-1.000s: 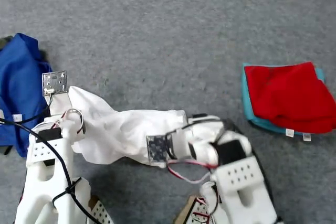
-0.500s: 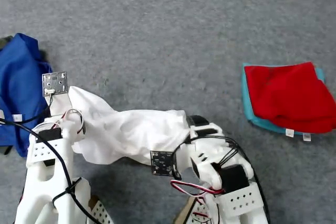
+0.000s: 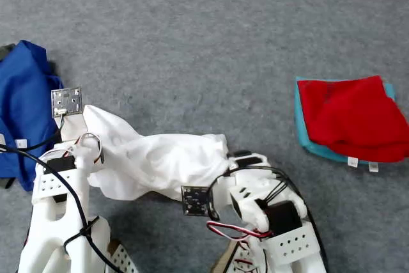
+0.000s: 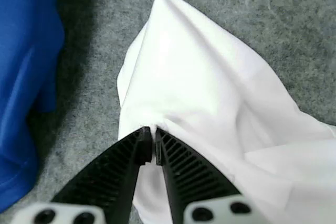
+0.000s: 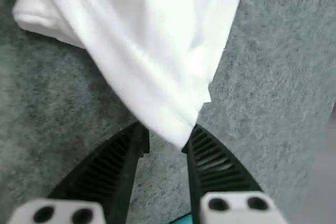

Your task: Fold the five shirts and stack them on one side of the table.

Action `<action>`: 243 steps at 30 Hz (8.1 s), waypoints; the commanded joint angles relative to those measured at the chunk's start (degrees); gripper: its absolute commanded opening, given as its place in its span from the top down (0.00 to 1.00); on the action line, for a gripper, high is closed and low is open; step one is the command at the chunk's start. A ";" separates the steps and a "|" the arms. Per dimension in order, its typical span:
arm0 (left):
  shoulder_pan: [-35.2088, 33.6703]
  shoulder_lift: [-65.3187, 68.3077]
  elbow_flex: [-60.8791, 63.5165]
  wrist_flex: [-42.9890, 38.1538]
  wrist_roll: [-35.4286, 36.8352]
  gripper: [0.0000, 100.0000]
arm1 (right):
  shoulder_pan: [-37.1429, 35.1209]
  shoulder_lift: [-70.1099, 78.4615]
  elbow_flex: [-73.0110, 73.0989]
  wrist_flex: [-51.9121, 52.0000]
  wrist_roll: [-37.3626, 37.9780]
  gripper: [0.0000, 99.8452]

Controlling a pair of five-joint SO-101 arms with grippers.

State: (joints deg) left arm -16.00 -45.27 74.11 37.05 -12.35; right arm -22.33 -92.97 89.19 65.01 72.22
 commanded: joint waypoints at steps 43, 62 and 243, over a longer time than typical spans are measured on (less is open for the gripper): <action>-0.35 0.13 0.00 -0.88 0.18 0.98 | 3.12 -0.40 -15.52 21.80 -3.78 0.73; -0.35 0.13 -0.18 -1.05 0.00 0.98 | -9.45 10.59 -19.30 22.51 -4.57 0.74; -1.58 -26.68 -11.43 14.77 -6.77 0.98 | -2.59 83.47 -136.40 37.45 -29.27 0.99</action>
State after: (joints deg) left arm -15.12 -74.02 55.65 62.99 -20.26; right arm -21.89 -6.29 -61.41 101.49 43.30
